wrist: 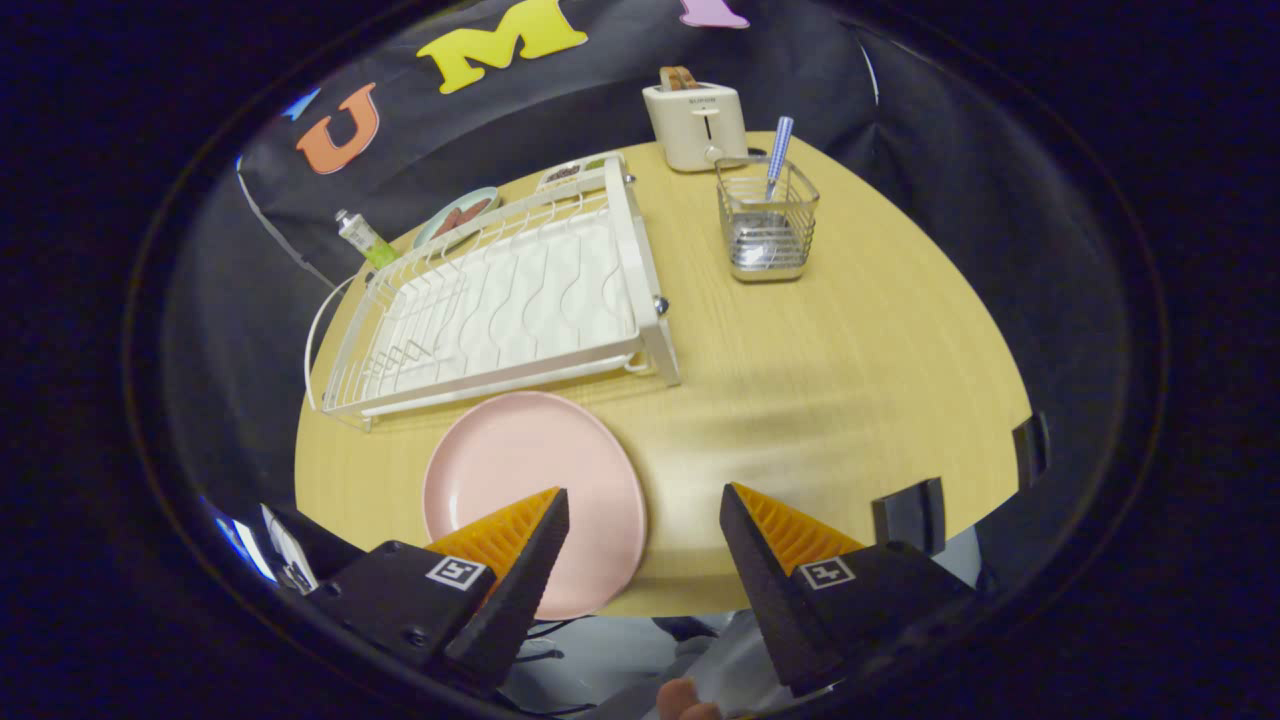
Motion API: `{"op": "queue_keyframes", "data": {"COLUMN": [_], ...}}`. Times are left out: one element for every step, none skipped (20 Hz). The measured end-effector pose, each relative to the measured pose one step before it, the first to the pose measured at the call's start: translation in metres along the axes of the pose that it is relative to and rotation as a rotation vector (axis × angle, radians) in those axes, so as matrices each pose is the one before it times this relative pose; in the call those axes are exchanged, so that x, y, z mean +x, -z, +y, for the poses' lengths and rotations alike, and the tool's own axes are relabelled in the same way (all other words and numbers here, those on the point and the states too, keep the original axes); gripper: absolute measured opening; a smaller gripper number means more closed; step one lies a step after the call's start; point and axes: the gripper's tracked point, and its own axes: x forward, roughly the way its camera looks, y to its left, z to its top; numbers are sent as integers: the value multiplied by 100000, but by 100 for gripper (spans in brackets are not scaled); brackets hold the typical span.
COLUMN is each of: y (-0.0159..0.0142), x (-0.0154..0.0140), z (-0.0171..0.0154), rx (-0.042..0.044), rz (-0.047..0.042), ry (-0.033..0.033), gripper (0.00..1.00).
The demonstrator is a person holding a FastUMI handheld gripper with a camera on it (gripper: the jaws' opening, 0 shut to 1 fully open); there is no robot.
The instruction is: Take the plate from the dish rack, then take the spoon from the basket and place it into the plate.
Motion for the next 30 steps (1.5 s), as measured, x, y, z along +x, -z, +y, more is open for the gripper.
{"op": "queue_keyframes", "data": {"y": [-976, -929, -1156, -1082, -664, -815, -804, -1057, -1195, -1098, -1170, -1331, -1109, -1601, -1079, -907, -952, -965, -886, -885, -595, -580, -426, -360, -822, -148, 195, 384, 493, 310], "x": [-598, -471, -582, -100, -46, 145, 198, 169, 299, 345, 312, 561, 615, 692, 867, 794, 872, 698, 800, 805, 1102, 1030, 1018, 860, 771, 1052, 949, 972, 1066, 717], "z": [-534, -707, -834, -1035, -1111, -1313, -1255, -814, -1012, -599, -490, -586, -753, -754, -546, -416, -231, 12, 458, 122, 207, 134, 225, 384, 394, 188, 558, 167, 187, -206], "rx": [-810, -389, -77, -289, -353, -713, -566, -308, -218, -396, 873, 1621, 393, -29, -1106, -1669, -1879, -1679, -945, -34, 3, 1012, 1044, -42, -373, -2155, -909, 118, -222, -70], "rz": [-2935, -2670, -3131, -2248, -1350, -851, -1339, -1567, -2535, -2388, -2464, -2714, -2199, -3771, -2317, -2077, -2295, -2347, -2167, -1956, -527, -473, -786, -1183, -2942, -347, 1776, 2198, 2883, 1763], "ry": [180, 938, 111, 1468, 1820, 2225, 1674, 528, 49, -1241, -1570, -788, 450, 701, 1546, 1108, 581, -158, -1548, -279, -395, -189, -597, -1355, -1074, -810, -1850, -248, -1188, 1471], "gripper": [98, 98, 98, 98, 98, 98, 98, 98, 98, 98, 98, 98, 98, 97, 97, 97, 97, 97, 97, 97, 97, 97, 97, 97, 95, 92, 90, 83, 81, 80]}}
